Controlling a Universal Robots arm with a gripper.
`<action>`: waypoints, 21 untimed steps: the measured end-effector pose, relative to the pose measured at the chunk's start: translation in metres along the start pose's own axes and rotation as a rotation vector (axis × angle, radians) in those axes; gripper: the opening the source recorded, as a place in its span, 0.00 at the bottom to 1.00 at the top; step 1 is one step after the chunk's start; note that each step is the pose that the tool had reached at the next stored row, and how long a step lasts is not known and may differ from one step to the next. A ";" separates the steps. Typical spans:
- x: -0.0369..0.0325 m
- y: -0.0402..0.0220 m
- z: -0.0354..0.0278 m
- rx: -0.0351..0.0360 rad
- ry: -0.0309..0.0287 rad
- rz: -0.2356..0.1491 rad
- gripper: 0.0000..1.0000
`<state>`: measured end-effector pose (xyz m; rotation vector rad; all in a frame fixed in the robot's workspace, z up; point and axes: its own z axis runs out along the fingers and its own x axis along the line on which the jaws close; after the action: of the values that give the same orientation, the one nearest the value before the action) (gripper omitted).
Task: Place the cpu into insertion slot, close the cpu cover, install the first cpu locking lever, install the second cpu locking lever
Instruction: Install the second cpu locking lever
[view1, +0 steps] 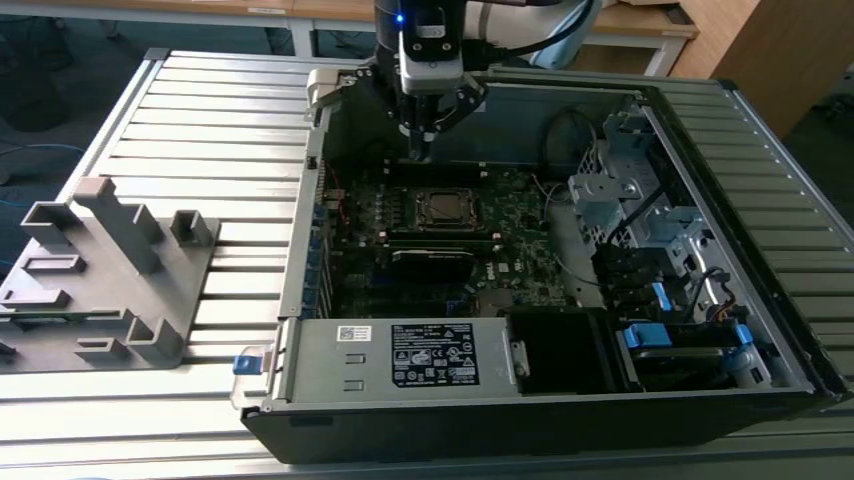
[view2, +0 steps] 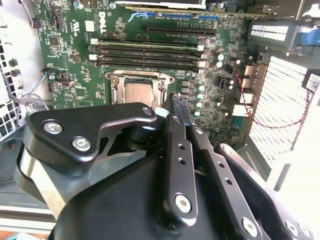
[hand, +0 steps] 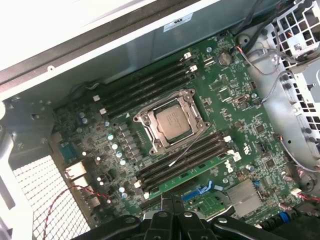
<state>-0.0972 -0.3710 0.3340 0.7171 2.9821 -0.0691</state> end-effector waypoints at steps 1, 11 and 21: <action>0.0000 0.0000 0.0001 0.0004 0.0008 0.000 0.11; 0.0000 0.0000 0.0002 0.0032 0.0063 0.000 0.11; 0.0002 0.0001 0.0020 0.0265 0.0540 -0.004 0.11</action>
<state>-0.0972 -0.3710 0.3320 0.7280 3.0394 -0.0911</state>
